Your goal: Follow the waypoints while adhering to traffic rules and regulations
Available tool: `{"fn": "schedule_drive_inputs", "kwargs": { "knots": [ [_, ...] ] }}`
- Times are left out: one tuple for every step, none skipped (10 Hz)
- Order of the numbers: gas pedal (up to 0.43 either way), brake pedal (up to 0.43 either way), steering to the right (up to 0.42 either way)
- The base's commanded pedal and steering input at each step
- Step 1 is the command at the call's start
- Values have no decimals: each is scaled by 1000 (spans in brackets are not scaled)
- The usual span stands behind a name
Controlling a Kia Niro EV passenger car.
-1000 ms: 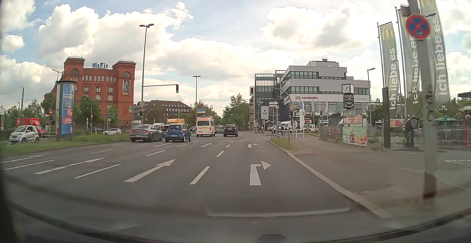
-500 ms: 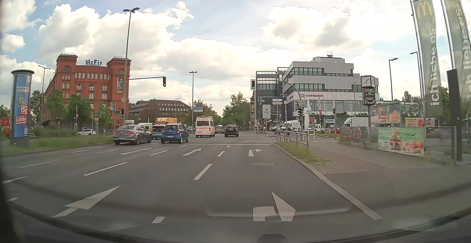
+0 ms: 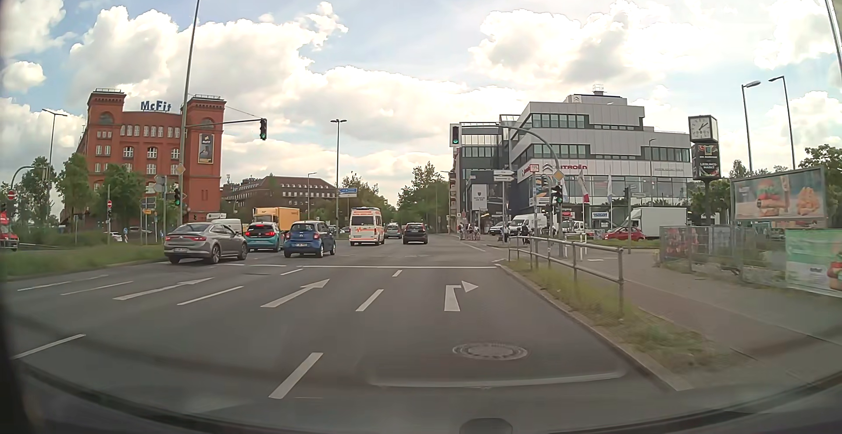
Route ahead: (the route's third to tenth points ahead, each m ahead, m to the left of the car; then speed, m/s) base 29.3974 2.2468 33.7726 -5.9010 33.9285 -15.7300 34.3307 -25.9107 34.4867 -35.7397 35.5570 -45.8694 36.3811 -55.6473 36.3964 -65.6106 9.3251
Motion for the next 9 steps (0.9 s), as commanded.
{"fn": "schedule_drive_inputs", "kwargs": {
  "knots": [
    [0, 18, 3],
    [0, 18, 3],
    [0, 18, 3],
    [0, 18, 2],
    [0, 24, 1],
    [0, 49, 1],
    [0, 110, 3],
    [0, 128, 3],
    [0, 159, 2]
  ]
}}
